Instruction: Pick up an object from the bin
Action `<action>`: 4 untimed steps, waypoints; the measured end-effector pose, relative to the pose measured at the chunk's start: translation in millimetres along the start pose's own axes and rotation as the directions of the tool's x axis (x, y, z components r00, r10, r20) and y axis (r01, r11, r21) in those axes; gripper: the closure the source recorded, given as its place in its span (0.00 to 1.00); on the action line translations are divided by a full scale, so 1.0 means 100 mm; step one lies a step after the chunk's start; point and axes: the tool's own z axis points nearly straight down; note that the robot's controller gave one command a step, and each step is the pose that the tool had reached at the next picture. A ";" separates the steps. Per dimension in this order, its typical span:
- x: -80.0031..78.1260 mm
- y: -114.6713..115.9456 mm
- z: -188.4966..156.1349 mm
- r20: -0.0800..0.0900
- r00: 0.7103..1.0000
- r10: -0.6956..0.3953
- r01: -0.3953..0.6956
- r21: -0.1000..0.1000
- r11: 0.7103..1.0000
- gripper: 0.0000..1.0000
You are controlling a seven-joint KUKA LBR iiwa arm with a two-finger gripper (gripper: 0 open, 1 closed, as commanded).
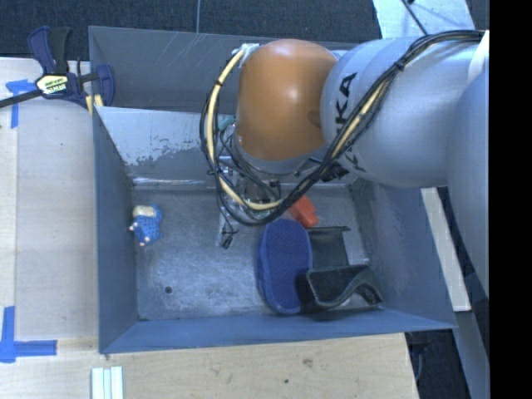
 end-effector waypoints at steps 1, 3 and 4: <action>0.13 -0.19 0.16 0.005 0.989 -0.146 0.146 0.000 0.989 0.00; 0.01 0.84 1.18 0.009 0.886 -0.463 0.463 0.007 0.887 0.00; 0.01 0.86 1.16 0.013 0.886 -0.464 0.464 0.005 0.886 1.00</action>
Offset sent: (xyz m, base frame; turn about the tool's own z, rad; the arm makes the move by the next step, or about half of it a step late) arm -0.0135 -0.0187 -0.0152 -0.1465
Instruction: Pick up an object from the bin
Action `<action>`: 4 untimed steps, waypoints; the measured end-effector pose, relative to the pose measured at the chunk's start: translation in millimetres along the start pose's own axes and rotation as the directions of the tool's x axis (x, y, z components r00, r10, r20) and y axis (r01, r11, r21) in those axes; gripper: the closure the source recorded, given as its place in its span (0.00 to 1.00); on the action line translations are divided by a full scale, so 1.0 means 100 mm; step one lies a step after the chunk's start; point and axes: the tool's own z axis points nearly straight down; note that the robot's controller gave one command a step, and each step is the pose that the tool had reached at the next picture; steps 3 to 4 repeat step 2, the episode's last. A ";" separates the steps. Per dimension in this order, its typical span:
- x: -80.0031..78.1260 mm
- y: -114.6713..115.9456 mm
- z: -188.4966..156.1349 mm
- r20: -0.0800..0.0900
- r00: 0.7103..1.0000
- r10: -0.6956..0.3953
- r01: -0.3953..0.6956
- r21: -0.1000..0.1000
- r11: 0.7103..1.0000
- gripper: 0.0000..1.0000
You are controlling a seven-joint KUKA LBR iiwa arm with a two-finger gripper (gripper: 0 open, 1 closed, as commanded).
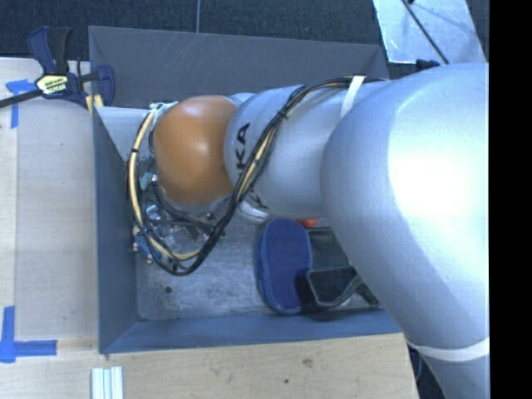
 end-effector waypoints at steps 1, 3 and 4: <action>0.20 0.00 -0.01 0.015 0.998 -0.059 0.059 -0.002 0.998 1.00; 0.27 -0.04 -1.60 0.004 1.000 -0.020 0.020 -0.002 1.000 1.00; 0.27 -0.04 -1.60 0.004 1.000 -0.020 0.020 -0.002 1.000 1.00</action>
Offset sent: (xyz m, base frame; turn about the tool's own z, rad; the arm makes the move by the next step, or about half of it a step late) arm -0.0236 -0.0114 -0.0059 -0.0605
